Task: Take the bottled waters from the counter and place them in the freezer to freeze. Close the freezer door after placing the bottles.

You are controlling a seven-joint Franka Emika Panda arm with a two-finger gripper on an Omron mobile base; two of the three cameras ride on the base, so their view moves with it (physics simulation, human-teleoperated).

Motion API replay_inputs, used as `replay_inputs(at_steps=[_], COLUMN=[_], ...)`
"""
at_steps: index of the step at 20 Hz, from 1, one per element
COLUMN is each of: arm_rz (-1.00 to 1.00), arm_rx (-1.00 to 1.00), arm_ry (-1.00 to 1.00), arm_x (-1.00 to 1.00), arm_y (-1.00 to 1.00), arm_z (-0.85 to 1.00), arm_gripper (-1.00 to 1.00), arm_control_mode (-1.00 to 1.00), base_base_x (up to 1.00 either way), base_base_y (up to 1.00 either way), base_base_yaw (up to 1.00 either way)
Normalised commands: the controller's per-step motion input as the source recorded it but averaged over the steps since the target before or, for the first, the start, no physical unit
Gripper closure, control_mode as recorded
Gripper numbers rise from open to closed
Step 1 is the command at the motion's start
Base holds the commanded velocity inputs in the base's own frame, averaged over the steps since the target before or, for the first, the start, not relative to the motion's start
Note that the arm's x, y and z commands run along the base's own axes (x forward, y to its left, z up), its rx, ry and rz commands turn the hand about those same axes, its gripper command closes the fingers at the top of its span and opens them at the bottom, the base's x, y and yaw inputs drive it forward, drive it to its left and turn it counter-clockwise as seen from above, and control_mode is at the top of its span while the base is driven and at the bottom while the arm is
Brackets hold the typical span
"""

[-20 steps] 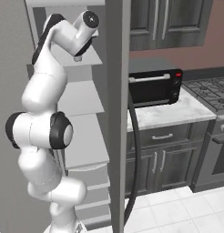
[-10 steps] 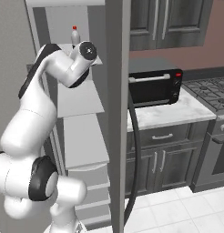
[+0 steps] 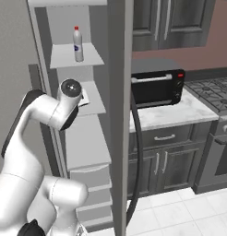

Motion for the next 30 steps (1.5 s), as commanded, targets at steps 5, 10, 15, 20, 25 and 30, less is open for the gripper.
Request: replay_inputs(at_steps=[5,10,15,20,25,30], arm_rz=[0.00,0.00,0.00,0.00,0.00,0.00], arm_rx=[0.00,0.00,0.00,0.00,0.00,0.00], arm_ry=[0.00,0.00,0.00,0.00,0.00,0.00], arm_x=[0.00,0.00,0.00,0.00,0.00,0.00], arm_y=[0.00,0.00,0.00,0.00,0.00,0.00], arm_z=[0.00,0.00,0.00,0.00,0.00,0.00], arm_gripper=[-1.00,-1.00,-1.00,-1.00,-1.00,-1.00], arm_control_mode=[1.00,1.00,1.00,1.00,1.00,1.00], base_base_x=[-1.00,-1.00,-0.98,-0.75,0.13,0.99], base_base_y=[0.40,0.70,1.00,1.00,0.84,-0.01], base_base_yaw=[-0.01,0.00,0.27,0.52,0.32,-0.09])
